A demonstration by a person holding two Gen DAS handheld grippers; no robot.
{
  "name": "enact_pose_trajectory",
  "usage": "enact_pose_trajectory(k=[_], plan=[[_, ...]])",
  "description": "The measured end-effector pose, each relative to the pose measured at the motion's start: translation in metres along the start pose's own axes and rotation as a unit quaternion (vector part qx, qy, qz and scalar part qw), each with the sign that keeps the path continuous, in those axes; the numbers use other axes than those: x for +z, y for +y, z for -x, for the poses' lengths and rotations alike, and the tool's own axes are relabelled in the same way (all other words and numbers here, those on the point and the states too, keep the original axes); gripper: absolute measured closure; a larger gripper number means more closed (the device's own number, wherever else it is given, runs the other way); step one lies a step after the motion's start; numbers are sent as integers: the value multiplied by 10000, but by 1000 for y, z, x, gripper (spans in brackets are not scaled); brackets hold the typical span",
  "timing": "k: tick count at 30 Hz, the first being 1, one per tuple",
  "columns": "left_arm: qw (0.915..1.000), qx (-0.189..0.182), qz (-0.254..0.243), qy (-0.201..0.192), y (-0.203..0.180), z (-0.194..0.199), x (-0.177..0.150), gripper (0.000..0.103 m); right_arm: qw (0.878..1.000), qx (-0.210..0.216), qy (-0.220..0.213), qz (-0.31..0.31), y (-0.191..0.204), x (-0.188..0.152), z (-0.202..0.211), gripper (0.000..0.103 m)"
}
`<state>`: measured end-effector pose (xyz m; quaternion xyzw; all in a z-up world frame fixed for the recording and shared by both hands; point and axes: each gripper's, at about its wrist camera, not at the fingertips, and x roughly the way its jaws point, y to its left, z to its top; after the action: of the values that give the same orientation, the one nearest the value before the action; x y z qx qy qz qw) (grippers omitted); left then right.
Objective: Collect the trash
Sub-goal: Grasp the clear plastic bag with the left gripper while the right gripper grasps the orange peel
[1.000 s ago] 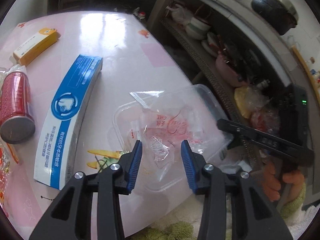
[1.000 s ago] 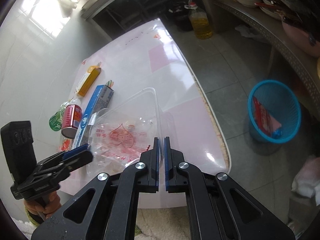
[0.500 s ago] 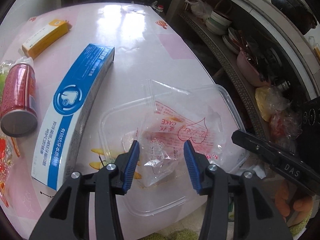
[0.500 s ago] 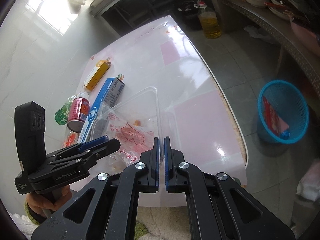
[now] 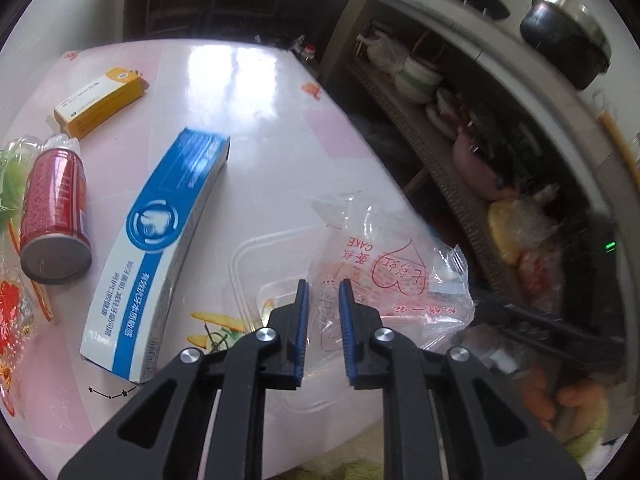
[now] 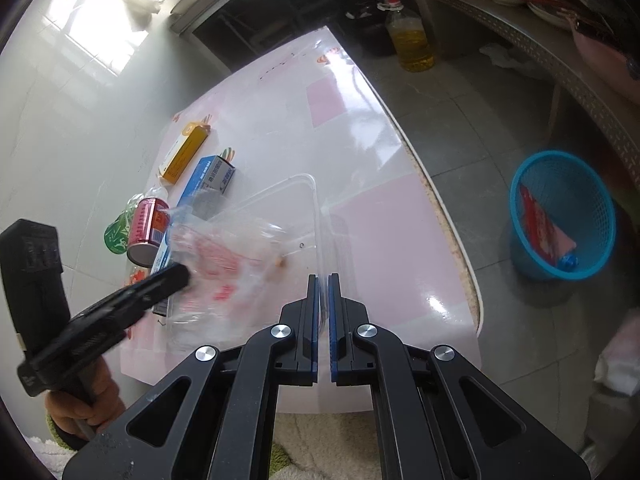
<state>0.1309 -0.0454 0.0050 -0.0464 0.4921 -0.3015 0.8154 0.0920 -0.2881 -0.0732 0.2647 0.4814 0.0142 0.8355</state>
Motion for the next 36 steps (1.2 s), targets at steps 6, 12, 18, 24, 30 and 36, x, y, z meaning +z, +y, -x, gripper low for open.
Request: enact_pose_trajectory(k=[6,12,18,24,30,36], plan=[[9970,-215,325,-665,14,49,19,93,10000,53,29,64,-2,5,-4,97],[9930,25,508,-1069,28,77,27,93,9977,-96,-473,478,8,15,25,51],[9921,339,543,-1082,38,78,22,93,9890,296,-434,1383,56,23,30,51],[9915,320,633,-1093,43,76,15,93,9756,70,602,2109,96,10,-32,69],[9911,210,635,-1153,47,82,15,93,9668,-359,1072,2293,101,10,-68,70],[9904,155,704,-1176,55,83,14,93,9607,-679,1154,2430,111,6,-86,80]])
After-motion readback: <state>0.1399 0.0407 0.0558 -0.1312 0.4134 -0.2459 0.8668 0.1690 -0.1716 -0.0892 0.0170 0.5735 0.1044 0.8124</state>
